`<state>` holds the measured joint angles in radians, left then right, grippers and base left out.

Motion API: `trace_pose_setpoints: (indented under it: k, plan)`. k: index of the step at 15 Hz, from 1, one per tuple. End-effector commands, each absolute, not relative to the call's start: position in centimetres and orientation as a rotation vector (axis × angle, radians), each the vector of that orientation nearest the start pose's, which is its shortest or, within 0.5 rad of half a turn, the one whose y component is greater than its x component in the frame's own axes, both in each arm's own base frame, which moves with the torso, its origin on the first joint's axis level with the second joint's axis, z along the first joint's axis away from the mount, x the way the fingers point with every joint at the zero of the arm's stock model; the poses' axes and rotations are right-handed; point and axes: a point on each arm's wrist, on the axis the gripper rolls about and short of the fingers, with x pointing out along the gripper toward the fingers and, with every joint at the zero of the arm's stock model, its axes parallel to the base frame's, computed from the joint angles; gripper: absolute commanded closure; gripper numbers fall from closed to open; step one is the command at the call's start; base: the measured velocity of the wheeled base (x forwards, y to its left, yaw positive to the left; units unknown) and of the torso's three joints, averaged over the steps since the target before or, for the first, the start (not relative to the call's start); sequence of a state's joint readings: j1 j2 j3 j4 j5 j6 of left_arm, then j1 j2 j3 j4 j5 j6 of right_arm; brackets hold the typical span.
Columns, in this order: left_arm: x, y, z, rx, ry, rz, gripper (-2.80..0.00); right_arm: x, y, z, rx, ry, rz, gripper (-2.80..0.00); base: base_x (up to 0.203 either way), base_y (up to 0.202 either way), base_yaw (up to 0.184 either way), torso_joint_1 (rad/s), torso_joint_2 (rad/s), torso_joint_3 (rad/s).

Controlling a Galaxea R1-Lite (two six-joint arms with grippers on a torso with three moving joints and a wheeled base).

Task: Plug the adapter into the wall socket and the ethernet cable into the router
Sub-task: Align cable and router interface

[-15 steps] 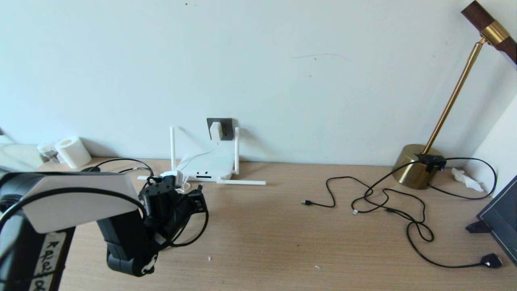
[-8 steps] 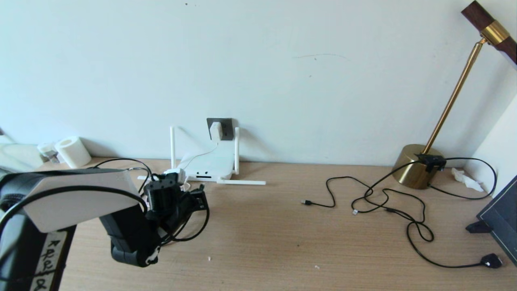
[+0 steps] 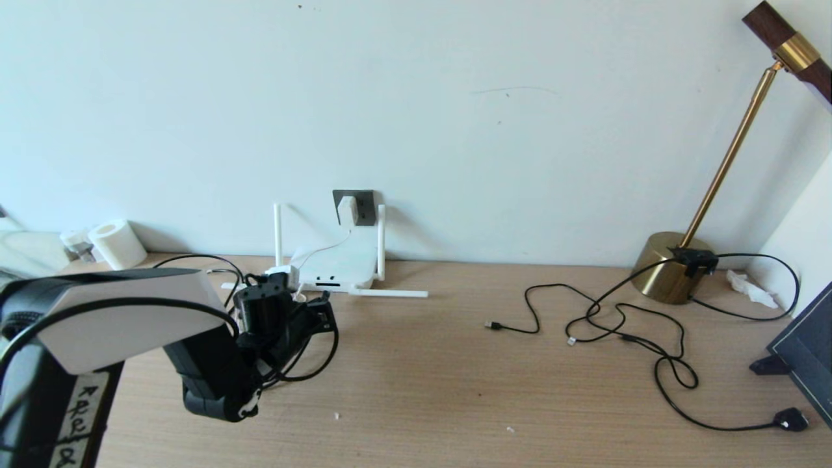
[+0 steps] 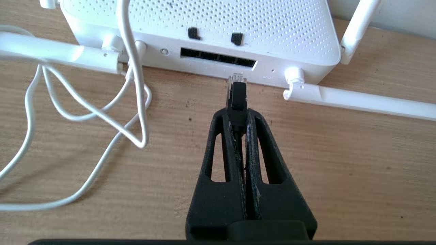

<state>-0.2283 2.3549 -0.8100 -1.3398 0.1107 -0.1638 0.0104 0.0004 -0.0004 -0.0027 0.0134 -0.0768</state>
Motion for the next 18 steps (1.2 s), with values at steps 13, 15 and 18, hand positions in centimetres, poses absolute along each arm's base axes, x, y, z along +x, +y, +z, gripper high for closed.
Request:
trace_pose_setpoints:
  k: [13,15,18]
  plan:
    - [38.46,-8.69,1.85,-0.130,0.212,-0.099,0.00,-2.28,0.01,7.58,-0.078,-0.004,0.024,0.00,0.000,0.000,0.000,0.000,0.00,0.000]
    - [38.54,-8.70,1.62,-0.131,0.215,-0.097,0.00,-2.28,0.01,7.58,-0.078,-0.004,0.024,0.00,0.000,0.000,0.000,0.000,0.00,0.000]
    - [38.66,-8.73,1.49,-0.129,0.215,-0.097,0.00,-2.29,0.01,7.61,-0.078,-0.005,0.024,0.00,0.000,0.000,0.000,0.000,0.00,0.000]
